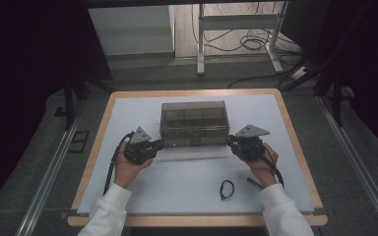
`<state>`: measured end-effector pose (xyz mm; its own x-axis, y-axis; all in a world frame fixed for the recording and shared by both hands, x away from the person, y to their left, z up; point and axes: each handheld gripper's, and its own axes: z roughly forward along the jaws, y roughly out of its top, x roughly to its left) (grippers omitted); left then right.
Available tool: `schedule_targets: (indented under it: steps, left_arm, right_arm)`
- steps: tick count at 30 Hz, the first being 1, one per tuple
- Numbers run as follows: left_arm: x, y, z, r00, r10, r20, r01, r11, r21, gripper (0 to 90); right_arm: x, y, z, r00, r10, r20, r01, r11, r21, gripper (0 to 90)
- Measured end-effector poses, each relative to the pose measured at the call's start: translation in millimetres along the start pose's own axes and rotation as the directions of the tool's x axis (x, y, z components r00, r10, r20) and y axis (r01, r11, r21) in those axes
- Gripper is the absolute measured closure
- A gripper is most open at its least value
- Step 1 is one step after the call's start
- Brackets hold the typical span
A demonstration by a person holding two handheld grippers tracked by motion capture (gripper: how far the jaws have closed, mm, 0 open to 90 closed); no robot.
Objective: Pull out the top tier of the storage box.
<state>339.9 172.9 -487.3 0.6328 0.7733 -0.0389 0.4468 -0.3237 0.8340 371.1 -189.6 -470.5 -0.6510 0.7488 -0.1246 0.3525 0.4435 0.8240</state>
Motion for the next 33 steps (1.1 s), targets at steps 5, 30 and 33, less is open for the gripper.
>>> schedule_targets:
  steps: [5,30,33]
  left_arm:
    - [-1.7,-2.0,-1.9,0.9999,-0.005,0.01,0.005,1.0,-0.005,80.8]
    - [-10.7,-15.2,-13.1,0.9993,0.001,0.039,0.0,0.9998,-0.02,80.5]
    - [-11.3,-16.4,-13.9,0.9993,0.002,0.037,-0.001,0.9998,-0.021,80.3]
  right_arm:
    - [1.4,-1.1,-2.5,1.0,-0.007,-0.001,0.007,1.0,0.002,75.6]
    - [12.0,-14.8,-16.9,0.9994,-0.006,-0.035,0.005,1.0,-0.027,75.6]
    - [13.3,-16.2,-18.3,0.9992,-0.007,-0.039,0.006,1.0,-0.026,75.6]
